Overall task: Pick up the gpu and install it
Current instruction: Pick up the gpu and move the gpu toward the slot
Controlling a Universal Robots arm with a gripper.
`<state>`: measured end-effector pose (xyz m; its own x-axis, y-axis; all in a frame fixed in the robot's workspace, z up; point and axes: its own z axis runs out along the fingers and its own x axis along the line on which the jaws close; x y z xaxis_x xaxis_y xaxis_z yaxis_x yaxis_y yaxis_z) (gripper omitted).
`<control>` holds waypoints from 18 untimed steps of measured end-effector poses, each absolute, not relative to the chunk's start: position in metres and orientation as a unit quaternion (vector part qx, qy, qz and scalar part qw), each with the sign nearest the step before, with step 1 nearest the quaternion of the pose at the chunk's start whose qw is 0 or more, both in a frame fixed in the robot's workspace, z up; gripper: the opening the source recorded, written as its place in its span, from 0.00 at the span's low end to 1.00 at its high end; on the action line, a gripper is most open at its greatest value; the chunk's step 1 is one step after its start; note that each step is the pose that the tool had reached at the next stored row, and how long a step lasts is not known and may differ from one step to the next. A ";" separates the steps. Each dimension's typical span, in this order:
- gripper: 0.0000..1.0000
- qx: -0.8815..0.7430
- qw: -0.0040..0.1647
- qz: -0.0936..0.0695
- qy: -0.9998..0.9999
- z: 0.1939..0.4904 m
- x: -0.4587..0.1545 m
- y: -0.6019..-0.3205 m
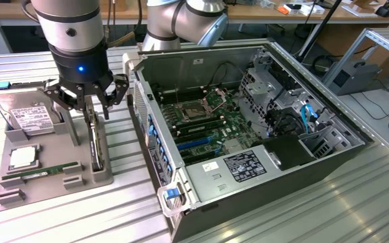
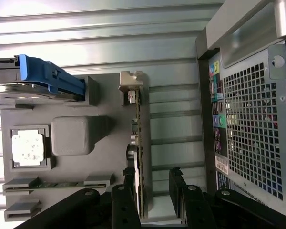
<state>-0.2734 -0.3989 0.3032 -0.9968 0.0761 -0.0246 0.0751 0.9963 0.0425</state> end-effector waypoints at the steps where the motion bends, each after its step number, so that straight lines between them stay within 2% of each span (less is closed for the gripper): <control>1: 0.42 0.038 0.013 0.021 0.999 0.303 -0.273 -0.399; 18: 0.42 0.038 0.013 0.021 0.999 0.292 -0.275 -0.399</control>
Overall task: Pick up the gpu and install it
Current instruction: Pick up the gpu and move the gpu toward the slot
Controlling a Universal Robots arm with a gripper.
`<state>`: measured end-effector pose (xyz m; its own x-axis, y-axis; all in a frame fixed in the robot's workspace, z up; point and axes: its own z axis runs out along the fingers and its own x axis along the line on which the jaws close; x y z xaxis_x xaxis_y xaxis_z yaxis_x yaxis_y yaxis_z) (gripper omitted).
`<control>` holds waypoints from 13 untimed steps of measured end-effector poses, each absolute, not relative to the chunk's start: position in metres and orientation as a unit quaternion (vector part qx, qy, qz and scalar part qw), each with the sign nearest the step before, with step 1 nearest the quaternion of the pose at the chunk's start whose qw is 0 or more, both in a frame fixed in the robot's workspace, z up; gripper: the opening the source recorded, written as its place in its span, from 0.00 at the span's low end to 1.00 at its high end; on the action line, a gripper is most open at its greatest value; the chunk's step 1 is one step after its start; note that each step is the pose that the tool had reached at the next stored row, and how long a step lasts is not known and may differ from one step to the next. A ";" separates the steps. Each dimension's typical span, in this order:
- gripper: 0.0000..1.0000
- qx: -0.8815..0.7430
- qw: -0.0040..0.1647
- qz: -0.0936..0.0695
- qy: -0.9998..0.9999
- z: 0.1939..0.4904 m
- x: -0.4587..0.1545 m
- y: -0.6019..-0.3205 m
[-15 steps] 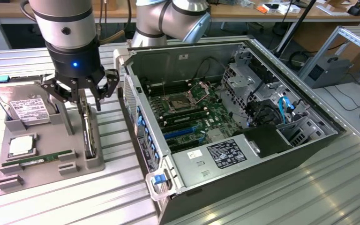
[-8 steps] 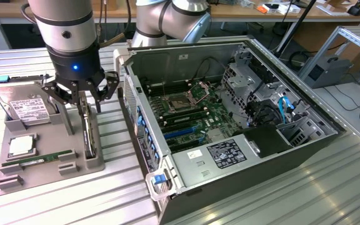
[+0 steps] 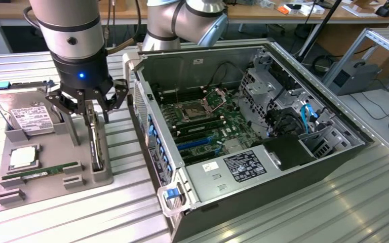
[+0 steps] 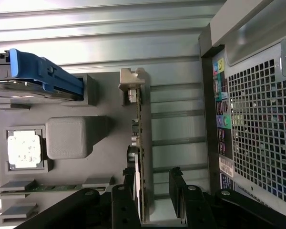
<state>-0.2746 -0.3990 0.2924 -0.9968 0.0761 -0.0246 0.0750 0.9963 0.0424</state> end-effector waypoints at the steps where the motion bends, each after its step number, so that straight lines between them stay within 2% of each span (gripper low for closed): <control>1: 0.42 0.038 0.013 0.021 0.999 0.292 -0.275 -0.399; 13: 0.42 0.038 0.013 0.021 0.999 0.283 -0.276 -0.399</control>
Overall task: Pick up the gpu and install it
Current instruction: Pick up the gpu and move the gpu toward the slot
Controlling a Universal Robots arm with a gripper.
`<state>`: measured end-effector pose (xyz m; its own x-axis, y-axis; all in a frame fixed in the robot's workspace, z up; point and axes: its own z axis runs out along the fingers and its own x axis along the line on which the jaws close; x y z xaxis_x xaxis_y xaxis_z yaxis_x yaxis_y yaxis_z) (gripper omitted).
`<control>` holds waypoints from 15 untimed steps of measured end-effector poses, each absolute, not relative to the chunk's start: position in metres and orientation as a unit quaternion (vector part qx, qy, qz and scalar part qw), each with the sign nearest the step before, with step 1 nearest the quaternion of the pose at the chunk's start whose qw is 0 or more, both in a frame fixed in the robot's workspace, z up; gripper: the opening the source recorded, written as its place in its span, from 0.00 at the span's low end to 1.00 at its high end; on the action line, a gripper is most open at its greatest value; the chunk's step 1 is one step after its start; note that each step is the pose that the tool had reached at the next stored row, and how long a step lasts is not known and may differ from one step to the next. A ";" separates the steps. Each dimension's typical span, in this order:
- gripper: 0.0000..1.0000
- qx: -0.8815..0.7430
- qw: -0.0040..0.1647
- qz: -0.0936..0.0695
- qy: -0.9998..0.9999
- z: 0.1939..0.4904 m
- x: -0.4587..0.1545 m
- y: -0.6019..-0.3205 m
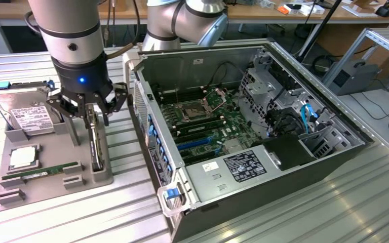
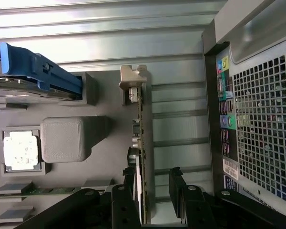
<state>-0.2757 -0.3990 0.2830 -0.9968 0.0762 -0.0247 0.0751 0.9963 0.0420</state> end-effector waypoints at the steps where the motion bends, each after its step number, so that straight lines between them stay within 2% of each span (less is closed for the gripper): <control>1: 0.42 0.038 0.013 0.020 0.999 0.283 -0.276 -0.399; 15: 0.42 0.038 0.013 0.020 0.999 0.267 -0.286 -0.400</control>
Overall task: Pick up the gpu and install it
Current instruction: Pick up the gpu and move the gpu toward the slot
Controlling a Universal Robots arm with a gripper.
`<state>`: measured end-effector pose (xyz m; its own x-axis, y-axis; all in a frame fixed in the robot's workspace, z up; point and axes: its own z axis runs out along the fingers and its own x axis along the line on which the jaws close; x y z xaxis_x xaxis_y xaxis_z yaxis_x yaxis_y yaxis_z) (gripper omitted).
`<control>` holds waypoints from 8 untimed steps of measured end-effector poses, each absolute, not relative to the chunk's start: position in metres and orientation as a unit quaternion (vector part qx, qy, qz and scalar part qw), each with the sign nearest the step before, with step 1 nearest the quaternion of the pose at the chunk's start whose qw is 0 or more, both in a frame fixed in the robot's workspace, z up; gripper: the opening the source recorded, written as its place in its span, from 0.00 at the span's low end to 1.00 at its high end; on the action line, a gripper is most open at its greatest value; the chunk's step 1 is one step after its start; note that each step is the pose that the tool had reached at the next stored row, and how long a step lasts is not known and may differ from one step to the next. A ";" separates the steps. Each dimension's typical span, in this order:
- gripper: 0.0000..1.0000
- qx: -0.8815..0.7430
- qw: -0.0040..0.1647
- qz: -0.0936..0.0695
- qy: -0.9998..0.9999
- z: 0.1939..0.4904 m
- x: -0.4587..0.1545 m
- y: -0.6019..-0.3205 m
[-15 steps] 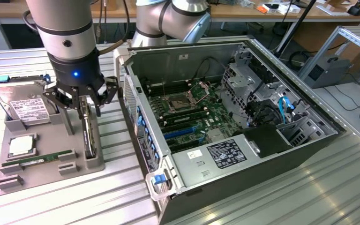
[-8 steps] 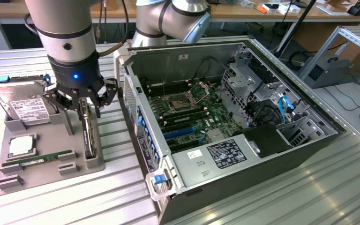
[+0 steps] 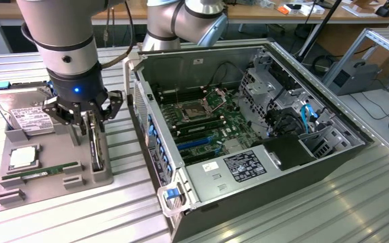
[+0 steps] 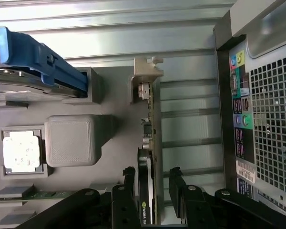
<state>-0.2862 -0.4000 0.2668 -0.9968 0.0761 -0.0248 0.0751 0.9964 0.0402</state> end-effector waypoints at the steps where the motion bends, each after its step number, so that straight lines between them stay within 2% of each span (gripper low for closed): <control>1: 0.42 0.038 0.013 0.019 0.999 0.265 -0.286 -0.400; 8: 0.42 0.038 0.013 0.018 0.999 0.248 -0.288 -0.400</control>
<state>-0.2882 -0.4000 0.2483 -0.9968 0.0760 -0.0250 0.0751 0.9965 0.0377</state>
